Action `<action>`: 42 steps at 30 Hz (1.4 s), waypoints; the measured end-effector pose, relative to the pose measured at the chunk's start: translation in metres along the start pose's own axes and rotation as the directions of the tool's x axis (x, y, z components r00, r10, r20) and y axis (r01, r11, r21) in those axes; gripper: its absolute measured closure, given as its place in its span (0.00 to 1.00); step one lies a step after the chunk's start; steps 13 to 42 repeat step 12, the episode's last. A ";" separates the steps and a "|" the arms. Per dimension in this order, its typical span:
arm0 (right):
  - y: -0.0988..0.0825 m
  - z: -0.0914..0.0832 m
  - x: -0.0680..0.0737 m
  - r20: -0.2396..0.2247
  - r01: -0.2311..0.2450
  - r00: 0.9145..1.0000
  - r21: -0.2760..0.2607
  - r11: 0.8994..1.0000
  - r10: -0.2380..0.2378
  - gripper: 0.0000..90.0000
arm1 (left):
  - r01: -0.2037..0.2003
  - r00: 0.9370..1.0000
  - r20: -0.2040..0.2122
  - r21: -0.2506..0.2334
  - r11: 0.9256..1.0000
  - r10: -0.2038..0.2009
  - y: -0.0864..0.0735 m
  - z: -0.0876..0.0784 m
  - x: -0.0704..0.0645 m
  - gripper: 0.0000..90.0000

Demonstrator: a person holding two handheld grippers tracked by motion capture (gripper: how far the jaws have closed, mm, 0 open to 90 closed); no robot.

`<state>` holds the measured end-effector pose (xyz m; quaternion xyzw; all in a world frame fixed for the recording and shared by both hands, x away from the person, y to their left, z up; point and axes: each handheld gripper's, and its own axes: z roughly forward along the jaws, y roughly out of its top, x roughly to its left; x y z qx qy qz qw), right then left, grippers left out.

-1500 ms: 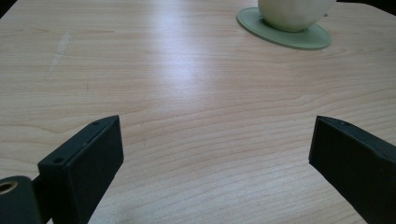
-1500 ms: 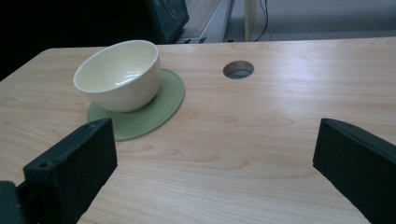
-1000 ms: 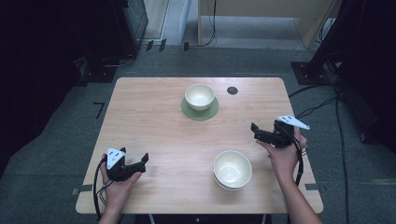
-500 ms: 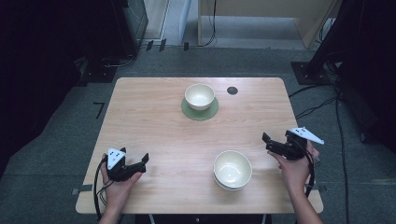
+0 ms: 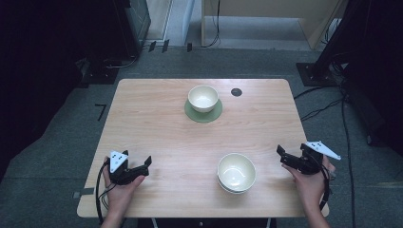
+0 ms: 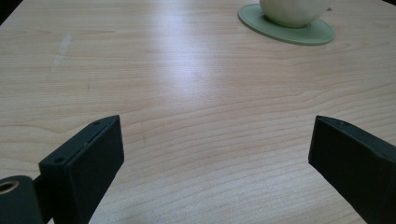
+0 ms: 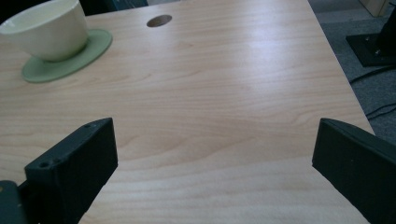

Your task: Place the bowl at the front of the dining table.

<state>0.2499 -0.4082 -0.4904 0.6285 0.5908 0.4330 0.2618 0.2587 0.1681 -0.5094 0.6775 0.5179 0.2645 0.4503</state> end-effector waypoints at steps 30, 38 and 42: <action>-0.026 -0.016 -0.018 0.033 0.046 0.998 0.046 0.998 -0.048 0.01 | -0.002 1.000 -0.003 0.001 1.000 0.002 0.000 0.000 0.000 0.04; -0.026 -0.016 -0.018 0.033 0.046 0.998 0.046 0.998 -0.048 0.01 | -0.002 1.000 -0.003 0.001 1.000 0.002 0.000 0.000 0.000 0.04; -0.026 -0.016 -0.018 0.033 0.046 0.998 0.046 0.998 -0.048 0.01 | -0.002 1.000 -0.003 0.001 1.000 0.002 0.000 0.000 0.000 0.04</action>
